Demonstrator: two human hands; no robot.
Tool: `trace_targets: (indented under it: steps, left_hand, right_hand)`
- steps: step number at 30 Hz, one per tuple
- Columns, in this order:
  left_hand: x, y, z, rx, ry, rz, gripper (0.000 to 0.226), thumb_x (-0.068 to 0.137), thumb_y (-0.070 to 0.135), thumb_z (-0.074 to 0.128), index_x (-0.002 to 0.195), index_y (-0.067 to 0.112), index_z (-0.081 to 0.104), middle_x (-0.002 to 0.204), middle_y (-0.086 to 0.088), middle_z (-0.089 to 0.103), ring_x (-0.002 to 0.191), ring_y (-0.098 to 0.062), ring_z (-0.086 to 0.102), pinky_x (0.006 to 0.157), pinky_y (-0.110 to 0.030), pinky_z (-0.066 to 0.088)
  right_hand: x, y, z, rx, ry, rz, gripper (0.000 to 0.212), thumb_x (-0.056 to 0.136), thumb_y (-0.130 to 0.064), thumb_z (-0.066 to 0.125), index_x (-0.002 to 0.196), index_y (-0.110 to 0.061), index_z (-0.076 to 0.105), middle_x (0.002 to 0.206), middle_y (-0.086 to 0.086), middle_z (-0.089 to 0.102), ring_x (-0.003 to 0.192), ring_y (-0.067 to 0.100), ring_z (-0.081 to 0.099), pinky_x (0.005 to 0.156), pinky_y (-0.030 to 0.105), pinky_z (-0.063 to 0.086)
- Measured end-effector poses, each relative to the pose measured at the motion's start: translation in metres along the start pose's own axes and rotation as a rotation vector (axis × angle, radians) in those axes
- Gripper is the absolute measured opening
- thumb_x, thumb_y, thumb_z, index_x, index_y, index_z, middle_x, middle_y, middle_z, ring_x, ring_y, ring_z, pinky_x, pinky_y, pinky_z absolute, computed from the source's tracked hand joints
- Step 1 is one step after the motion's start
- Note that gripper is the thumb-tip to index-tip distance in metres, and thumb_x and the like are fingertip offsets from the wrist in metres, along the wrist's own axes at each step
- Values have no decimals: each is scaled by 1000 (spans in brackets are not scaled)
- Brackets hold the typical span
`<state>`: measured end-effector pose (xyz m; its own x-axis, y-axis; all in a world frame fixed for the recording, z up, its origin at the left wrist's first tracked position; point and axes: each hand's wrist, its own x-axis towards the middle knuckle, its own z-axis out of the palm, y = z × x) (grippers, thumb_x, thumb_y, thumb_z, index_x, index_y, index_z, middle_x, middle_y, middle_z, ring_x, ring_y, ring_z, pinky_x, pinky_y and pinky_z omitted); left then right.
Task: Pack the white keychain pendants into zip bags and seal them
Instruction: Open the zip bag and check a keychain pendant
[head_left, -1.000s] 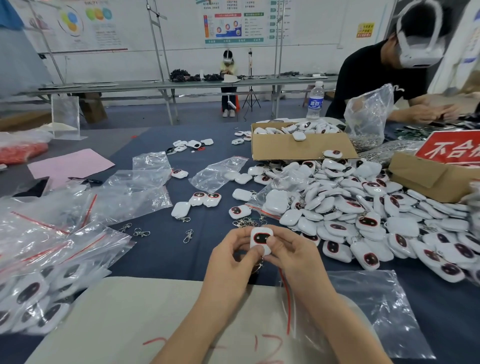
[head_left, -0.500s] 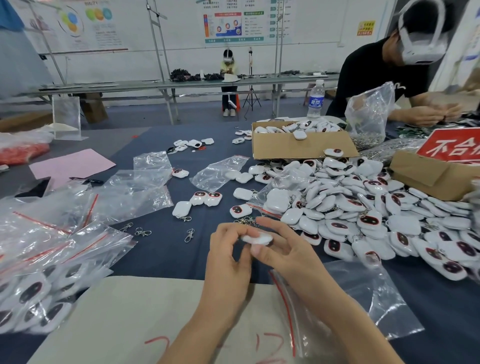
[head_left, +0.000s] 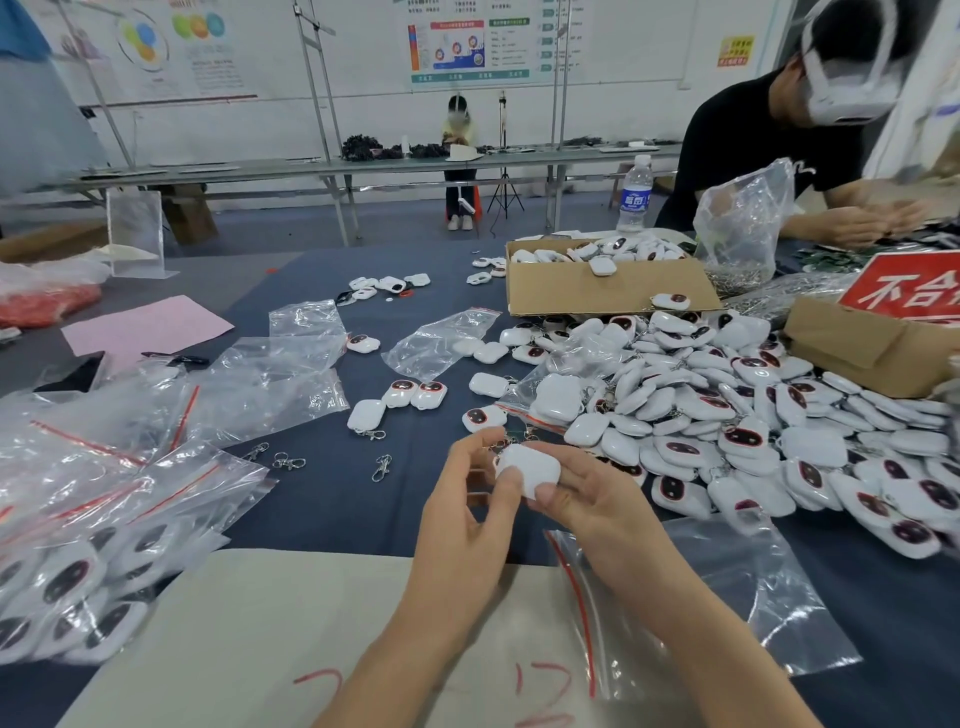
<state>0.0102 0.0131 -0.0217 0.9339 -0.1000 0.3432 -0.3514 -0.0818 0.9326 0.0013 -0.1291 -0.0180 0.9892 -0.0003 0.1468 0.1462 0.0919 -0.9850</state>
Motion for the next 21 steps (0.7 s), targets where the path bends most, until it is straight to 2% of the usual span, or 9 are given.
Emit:
trace_targets:
  steps: [4, 8, 10, 12, 14, 17, 19, 20, 21]
  left_hand:
    - [2, 1, -1, 76, -28, 36, 21, 99, 9, 62, 103, 28, 67, 101, 16, 72, 100, -5, 66, 83, -12, 46]
    - [3, 0, -2, 55, -4, 35, 24, 97, 6, 63, 97, 30, 67, 97, 18, 73, 97, -4, 66, 80, -10, 45]
    - [2, 0, -2, 52, 0, 41, 24, 99, 8, 62, 102, 31, 68, 100, 17, 73, 99, -5, 66, 81, -11, 45]
    - [1, 0, -1, 48, 18, 34, 23, 101, 19, 59, 114, 36, 67, 99, 19, 71, 91, -3, 66, 77, -11, 45]
    - [1, -1, -2, 56, 14, 33, 29, 101, 32, 56, 128, 39, 63, 91, 17, 68, 75, 1, 59, 70, -11, 43]
    - [1, -2, -3, 57, -77, 44, 36, 101, 35, 58, 136, 39, 57, 96, 7, 67, 79, -4, 59, 74, -14, 46]
    - [1, 0, -3, 82, -63, 56, 25, 99, 39, 59, 123, 36, 65, 91, 9, 68, 77, -4, 59, 72, -14, 46]
    - [1, 0, -3, 90, -38, 53, 18, 98, 42, 57, 109, 34, 69, 83, 8, 67, 71, -5, 57, 67, -15, 44]
    - [1, -1, -3, 100, -11, 54, 21, 98, 44, 54, 92, 31, 68, 73, 8, 63, 64, -6, 52, 61, -17, 42]
  right_hand:
    - [0, -2, -1, -106, 86, -118, 42, 95, 13, 54, 111, -22, 71, 109, -10, 76, 109, 5, 68, 97, 19, 51]
    - [0, -2, 0, -145, 90, -140, 43, 94, 13, 55, 110, -24, 71, 108, -15, 76, 109, 0, 67, 94, 14, 48]
    - [1, -2, 0, -110, 91, -121, 40, 95, 11, 55, 112, -22, 70, 110, -9, 76, 109, 5, 68, 94, 17, 50]
    - [1, -3, 1, 14, 102, -64, 37, 97, 6, 55, 117, -21, 69, 108, 0, 77, 105, 12, 72, 89, 22, 56]
    - [0, -4, 3, 82, 132, -26, 33, 99, -1, 57, 121, -23, 68, 96, 7, 78, 89, 16, 75, 78, 21, 58]
    - [0, -7, 2, 67, 164, -21, 25, 99, -14, 58, 120, -19, 69, 81, 8, 75, 70, 15, 70, 68, 21, 57]
    - [-1, -9, 1, 78, 168, -13, 28, 92, -34, 60, 110, -17, 73, 74, 5, 73, 65, 12, 66, 63, 20, 55]
    - [-1, -10, 1, 82, 173, -5, 33, 86, -41, 60, 101, -16, 75, 71, 4, 72, 63, 12, 64, 61, 19, 54]
    - [0, -10, 2, 72, 181, 2, 37, 82, -45, 60, 92, -13, 75, 70, 4, 71, 62, 11, 63, 59, 19, 53]
